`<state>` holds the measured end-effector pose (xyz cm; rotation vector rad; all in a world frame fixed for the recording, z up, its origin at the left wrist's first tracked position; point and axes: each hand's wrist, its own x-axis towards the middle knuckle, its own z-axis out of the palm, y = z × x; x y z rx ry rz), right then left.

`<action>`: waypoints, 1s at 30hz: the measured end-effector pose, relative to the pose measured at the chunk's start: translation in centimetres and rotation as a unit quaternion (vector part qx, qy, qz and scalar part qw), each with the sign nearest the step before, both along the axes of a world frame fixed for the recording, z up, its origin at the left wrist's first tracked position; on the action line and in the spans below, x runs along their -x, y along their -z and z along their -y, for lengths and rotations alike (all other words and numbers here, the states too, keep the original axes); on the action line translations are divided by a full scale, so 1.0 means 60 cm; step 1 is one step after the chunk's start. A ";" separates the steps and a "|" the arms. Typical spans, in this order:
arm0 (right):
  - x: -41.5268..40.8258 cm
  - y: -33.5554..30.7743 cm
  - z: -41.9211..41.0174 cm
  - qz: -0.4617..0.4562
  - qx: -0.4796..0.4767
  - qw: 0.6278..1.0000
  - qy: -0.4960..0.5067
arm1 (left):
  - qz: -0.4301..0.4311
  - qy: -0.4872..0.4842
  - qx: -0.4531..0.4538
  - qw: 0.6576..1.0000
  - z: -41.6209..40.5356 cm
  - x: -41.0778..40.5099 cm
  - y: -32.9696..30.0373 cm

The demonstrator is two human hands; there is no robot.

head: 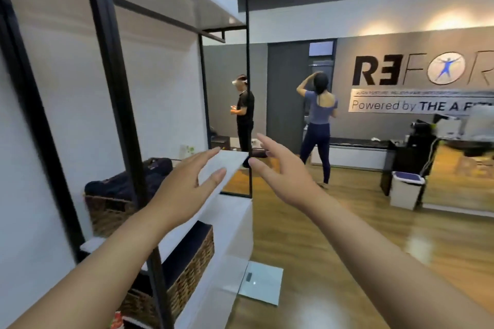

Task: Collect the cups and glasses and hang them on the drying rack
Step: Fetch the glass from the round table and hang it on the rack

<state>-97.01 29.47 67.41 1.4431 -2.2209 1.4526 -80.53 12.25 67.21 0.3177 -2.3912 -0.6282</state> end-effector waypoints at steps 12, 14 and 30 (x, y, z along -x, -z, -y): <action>0.331 -0.021 -0.292 0.000 0.014 0.987 0.157 | -0.029 0.172 0.000 0.985 -0.226 0.461 -0.037; 0.378 -0.016 -0.333 0.005 0.016 0.982 0.187 | -0.025 0.196 0.003 0.980 -0.264 0.531 -0.036; 0.655 0.028 -0.641 0.002 0.019 0.854 0.519 | -0.004 0.507 0.033 0.861 -0.564 1.068 -0.005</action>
